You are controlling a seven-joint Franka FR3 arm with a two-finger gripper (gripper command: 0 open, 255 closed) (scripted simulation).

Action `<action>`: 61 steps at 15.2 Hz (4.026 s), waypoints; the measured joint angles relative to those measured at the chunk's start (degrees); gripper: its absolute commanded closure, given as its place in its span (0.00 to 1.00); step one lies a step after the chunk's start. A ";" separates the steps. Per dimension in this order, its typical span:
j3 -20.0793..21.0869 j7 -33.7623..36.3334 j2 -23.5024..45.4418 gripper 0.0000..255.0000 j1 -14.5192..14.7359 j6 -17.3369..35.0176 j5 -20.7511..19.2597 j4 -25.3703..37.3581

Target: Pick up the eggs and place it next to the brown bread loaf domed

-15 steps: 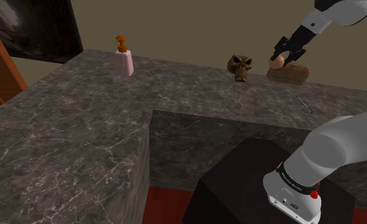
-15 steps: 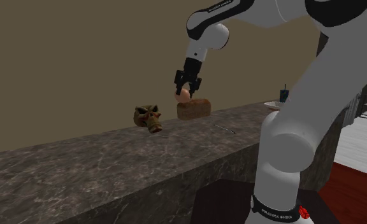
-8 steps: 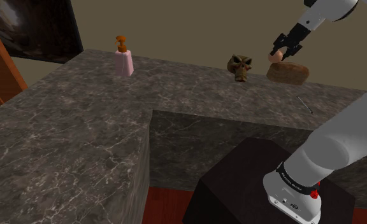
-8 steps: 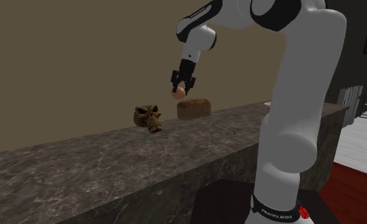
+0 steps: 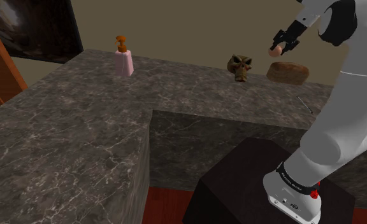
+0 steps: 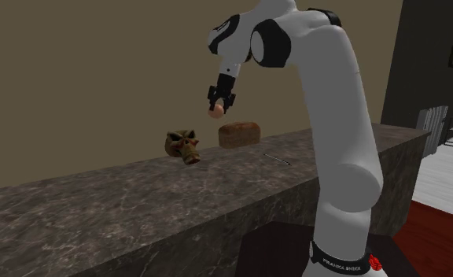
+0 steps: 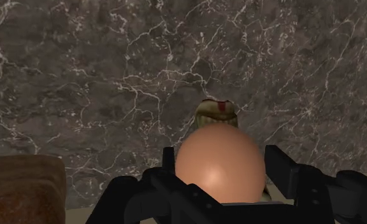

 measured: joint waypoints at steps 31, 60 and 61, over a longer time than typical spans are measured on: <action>8.22 -4.94 24.63 1.00 -16.09 1.11 11.72 19.95; 9.35 -9.04 27.42 0.00 -15.22 8.97 13.74 13.35; 9.14 -8.81 27.02 0.00 -15.47 8.07 13.47 13.95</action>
